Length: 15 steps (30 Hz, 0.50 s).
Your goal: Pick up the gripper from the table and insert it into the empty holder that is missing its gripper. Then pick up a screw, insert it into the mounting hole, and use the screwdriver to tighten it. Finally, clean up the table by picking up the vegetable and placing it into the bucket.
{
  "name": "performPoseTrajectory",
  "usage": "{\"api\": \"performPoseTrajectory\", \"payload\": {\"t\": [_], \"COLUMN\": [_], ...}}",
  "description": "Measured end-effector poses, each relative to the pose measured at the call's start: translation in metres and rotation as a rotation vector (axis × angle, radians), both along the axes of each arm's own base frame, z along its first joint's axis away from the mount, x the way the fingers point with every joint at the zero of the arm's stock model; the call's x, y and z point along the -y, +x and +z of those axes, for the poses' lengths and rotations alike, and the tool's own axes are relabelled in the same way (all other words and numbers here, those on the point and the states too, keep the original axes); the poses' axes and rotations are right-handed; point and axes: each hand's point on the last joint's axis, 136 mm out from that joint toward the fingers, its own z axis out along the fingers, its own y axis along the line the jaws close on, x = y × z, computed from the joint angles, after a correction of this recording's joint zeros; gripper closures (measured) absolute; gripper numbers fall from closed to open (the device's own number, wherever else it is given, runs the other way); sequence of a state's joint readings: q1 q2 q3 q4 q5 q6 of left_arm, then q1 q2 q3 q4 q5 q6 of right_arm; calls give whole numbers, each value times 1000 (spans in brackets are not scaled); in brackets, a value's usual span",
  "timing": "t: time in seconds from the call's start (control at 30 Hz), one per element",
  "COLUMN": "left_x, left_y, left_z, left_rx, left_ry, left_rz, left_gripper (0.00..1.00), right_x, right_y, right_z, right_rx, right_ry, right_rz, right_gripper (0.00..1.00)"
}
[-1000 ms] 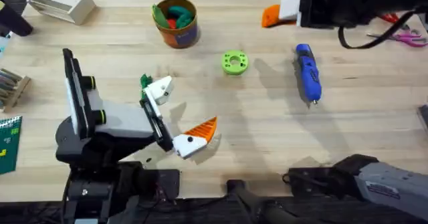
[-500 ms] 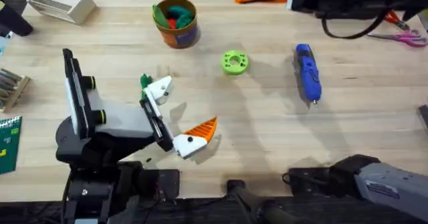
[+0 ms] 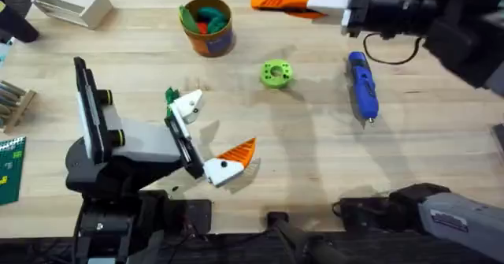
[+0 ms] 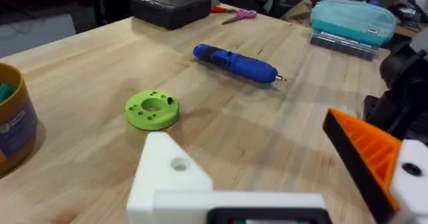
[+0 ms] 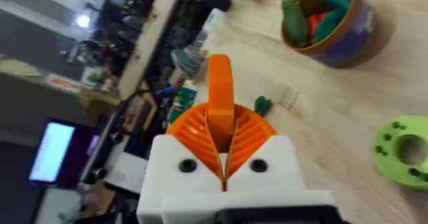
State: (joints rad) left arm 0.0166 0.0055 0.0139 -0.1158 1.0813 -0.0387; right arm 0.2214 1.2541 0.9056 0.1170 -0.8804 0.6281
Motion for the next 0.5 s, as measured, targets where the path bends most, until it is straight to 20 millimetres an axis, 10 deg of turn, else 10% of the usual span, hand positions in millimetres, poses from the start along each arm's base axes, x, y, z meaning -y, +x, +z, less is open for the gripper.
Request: {"api": "performPoseTrajectory", "payload": {"t": [0.5], "left_x": [0], "left_y": [0], "left_z": [0], "left_rx": [0], "left_ry": [0], "left_rz": [0], "left_gripper": [15], "right_x": [-16], "right_y": [-42], "right_z": [-21], "right_rx": [-224], "right_ry": [201], "right_rz": [241], "right_gripper": [983]}}
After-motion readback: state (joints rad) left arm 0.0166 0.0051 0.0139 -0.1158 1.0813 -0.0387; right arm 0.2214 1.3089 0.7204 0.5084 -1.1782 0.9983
